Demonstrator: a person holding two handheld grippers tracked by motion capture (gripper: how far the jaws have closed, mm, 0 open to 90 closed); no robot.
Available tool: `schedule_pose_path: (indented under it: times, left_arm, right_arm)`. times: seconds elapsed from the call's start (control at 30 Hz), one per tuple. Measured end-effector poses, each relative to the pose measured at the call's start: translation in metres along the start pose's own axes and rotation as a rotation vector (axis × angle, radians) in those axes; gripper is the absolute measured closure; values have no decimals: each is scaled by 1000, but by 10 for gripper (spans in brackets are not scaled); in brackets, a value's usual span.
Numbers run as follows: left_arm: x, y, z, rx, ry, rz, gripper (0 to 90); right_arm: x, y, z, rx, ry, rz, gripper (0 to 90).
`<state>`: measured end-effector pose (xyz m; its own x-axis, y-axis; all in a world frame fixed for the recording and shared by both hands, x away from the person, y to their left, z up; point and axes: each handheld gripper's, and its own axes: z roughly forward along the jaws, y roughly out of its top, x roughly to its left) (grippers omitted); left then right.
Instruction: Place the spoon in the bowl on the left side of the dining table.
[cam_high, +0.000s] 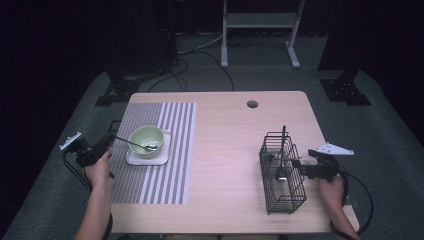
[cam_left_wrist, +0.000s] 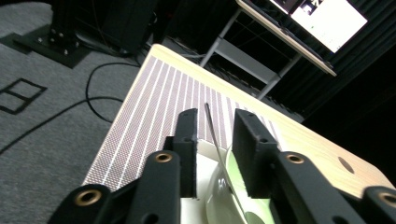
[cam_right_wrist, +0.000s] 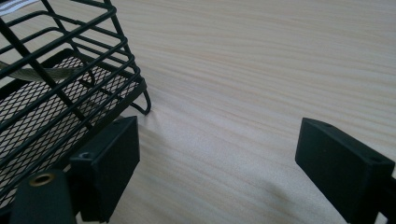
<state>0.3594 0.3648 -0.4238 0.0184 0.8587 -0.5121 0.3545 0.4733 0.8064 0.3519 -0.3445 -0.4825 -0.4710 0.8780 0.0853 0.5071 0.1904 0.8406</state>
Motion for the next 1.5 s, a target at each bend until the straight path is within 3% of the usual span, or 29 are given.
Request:
schedule_pose_path:
  times: [0.4, 0.87, 1.3, 1.5]
  left_arm:
    - [2, -7, -2, 19, 7, -2, 569]
    - [-3, -22, -10, 53, 25, 51, 419]
    - [-7, -34, -16, 92, 13, 82, 292]
    - [-8, -37, -19, 93, -2, 73, 263]
  right_arm:
    - [0, 0, 0, 2, 0, 3, 128]
    - [-1, 0, -1, -3, 5, 7, 128]
    - [0, 0, -1, -2, 4, 6, 128]
    - [0, 0, -1, -3, 4, 7, 128]
